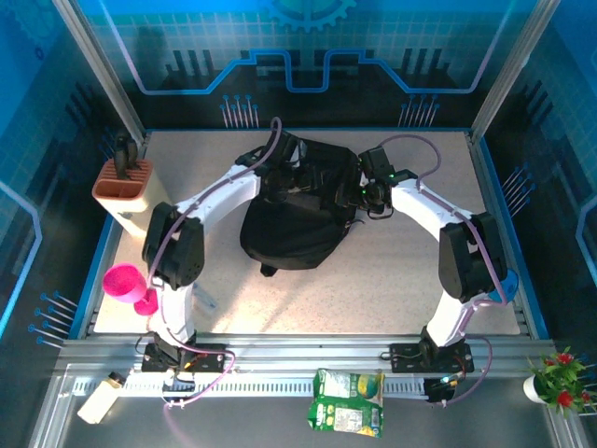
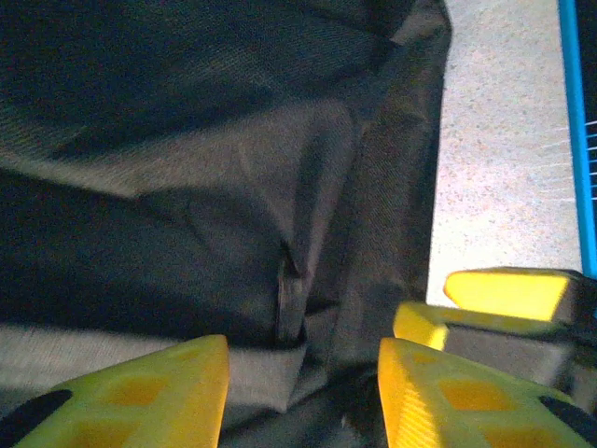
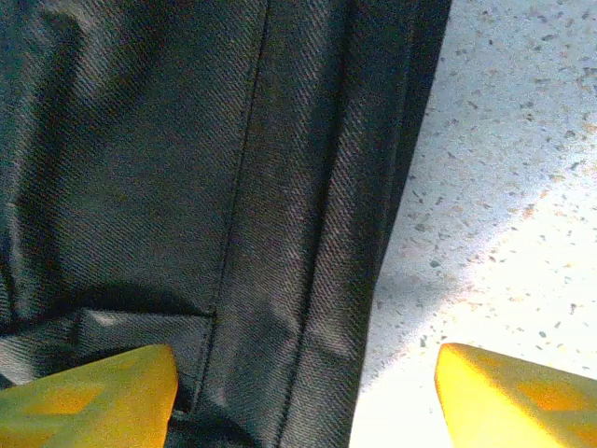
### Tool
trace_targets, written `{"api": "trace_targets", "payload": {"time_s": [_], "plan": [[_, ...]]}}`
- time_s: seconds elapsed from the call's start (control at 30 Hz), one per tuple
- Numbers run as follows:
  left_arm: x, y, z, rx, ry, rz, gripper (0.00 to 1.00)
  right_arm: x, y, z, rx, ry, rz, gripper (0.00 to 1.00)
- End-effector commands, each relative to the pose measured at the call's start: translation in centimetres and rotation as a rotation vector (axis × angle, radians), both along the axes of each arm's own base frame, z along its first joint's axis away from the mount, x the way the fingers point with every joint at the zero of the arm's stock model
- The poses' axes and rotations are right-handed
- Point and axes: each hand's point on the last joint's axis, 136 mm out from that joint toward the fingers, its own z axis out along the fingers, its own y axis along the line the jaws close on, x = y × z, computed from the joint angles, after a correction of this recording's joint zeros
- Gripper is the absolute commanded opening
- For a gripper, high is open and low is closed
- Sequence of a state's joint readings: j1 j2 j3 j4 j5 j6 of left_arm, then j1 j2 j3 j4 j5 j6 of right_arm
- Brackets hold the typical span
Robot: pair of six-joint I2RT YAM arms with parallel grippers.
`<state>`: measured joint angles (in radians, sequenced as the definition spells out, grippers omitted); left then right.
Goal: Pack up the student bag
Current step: Unzip the student bag at the top-center of the table.
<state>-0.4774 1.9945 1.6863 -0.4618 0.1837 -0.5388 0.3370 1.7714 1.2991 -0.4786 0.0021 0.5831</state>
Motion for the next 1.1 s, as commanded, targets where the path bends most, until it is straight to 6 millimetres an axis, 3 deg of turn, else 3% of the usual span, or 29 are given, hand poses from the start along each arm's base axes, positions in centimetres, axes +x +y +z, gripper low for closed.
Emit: {"api": "trace_targets", "payload": {"time_s": [0.0,0.27,0.53,0.63,0.8,0.93,1.07], "plan": [[1.2,-1.2,-0.5,-0.004,0.005,-0.031,0.44,-0.4,-0.2,-0.1,0.042,0.007,-0.016,0.74],[2.3,-2.8,-3.7,-0.033,0.076,-0.032,0.35,-1.4,-0.4,-1.2,0.051,0.038,-0.014,0.74],[1.7,-3.1,-4.4,-0.038,0.104,-0.05,0.03,-2.2,-0.8,-2.9,0.03,0.091,-0.02,0.71],[1.5,-2.6,-4.0,-0.019,0.085,-0.048,0.0,-2.5,-1.5,-3.8,-0.014,0.124,-0.04,0.68],[1.5,0.0,-2.3,0.091,-0.007,0.003,0.0,-2.6,-3.6,-4.9,-0.129,0.149,-0.08,0.65],[1.7,4.2,-1.8,0.228,-0.061,0.096,0.0,-2.3,-5.3,-5.3,-0.214,0.153,-0.103,0.65],[1.4,8.4,-2.6,0.296,-0.04,0.182,0.0,-1.9,-6.5,-5.5,-0.265,0.152,-0.114,0.65]]}}
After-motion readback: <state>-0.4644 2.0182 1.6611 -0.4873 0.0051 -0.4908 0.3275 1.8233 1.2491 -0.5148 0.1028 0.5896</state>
